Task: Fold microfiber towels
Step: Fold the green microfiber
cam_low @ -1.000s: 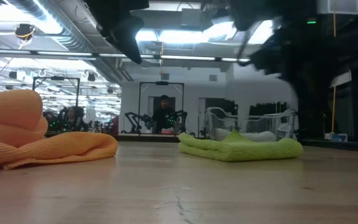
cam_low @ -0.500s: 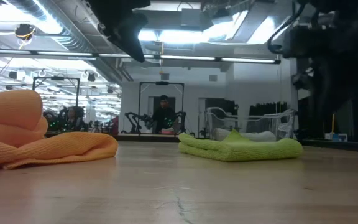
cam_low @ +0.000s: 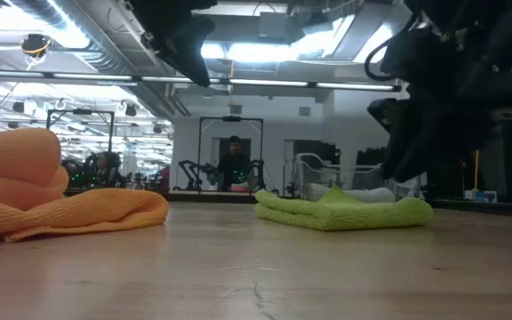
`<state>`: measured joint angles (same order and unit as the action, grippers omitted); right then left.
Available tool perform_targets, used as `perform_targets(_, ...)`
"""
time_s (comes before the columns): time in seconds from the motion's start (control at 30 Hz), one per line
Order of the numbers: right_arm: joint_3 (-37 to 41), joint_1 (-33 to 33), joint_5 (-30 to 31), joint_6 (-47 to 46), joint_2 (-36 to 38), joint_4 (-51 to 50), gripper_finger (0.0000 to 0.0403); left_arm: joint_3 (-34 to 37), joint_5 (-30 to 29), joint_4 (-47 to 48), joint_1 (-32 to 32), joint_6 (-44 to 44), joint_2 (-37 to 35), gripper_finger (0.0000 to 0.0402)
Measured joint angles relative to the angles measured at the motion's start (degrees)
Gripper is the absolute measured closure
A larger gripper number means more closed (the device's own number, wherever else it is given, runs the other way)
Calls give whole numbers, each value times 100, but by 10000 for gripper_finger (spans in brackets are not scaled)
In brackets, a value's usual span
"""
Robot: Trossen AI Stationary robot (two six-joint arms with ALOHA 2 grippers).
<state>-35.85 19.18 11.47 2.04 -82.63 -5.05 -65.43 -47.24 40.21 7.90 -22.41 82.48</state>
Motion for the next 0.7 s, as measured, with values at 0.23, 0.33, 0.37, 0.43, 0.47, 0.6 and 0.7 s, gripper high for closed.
perform_targets(0.23, -9, 0, -90, -164, -195, -59, 284, 0, -1, -41, 0, 1, 2, 302)
perform_targets(0.33, -84, 0, 92, 99, -202, -36, 257, 0, 0, -47, 0, -1, 2, 302)
perform_targets(0.37, -128, 0, 229, 313, -202, 8, 250, 0, 0, -48, 0, -2, 2, 302)
perform_targets(0.43, -211, 0, 333, 512, -202, 141, 238, 0, 0, -46, 0, -2, 2, 302)
perform_targets(0.47, -246, 0, 336, 573, -202, 203, 234, 0, 0, -46, 0, -2, 2, 302)
perform_targets(0.6, -344, 0, 340, 547, -202, 469, 230, 0, -1, -46, 0, 0, 2, 302)
perform_targets(0.7, -368, -38, 375, 119, -202, 453, 228, 0, 0, -46, 0, -5, 2, 302)
